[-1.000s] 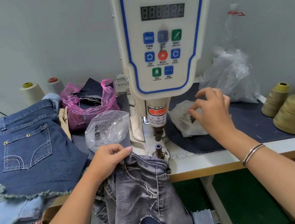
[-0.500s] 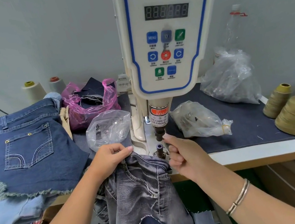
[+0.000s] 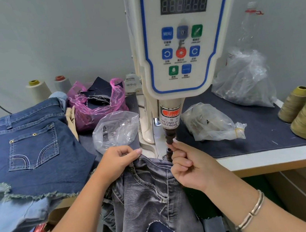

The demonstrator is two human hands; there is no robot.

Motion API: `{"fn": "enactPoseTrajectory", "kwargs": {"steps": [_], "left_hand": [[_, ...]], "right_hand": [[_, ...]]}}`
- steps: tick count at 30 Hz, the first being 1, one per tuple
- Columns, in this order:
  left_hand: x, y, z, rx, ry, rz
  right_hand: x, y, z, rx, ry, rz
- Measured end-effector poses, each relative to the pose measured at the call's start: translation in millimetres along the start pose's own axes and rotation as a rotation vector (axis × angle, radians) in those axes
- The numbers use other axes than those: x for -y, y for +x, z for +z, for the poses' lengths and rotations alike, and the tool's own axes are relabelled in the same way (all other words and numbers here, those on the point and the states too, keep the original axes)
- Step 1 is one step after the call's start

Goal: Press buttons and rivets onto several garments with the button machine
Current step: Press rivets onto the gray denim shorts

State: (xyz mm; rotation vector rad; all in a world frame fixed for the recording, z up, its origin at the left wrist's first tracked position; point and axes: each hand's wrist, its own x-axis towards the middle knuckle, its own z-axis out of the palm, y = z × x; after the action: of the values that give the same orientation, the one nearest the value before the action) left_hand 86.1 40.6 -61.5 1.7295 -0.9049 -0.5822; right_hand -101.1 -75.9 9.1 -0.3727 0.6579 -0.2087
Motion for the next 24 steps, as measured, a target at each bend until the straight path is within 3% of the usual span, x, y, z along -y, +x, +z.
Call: {"fn": "enactPoseTrajectory", "kwargs": {"steps": [10, 18, 24], "left_hand": [[-0.7, -1.0, -0.4, -0.001, 0.010, 0.001], [-1.3, -0.4, -1.0, -0.001, 0.016, -0.009], [-1.0, -2.1, 0.1, -0.024, -0.021, 0.030]], "right_hand": [[1.6, -14.2, 5.3, 0.029, 0.097, 0.023], [5.9, -26.5, 13.2, 0.057, 0.014, 0.022], [-36.9, -33.9, 8.9, 0.089, -0.040, -0.016]]}}
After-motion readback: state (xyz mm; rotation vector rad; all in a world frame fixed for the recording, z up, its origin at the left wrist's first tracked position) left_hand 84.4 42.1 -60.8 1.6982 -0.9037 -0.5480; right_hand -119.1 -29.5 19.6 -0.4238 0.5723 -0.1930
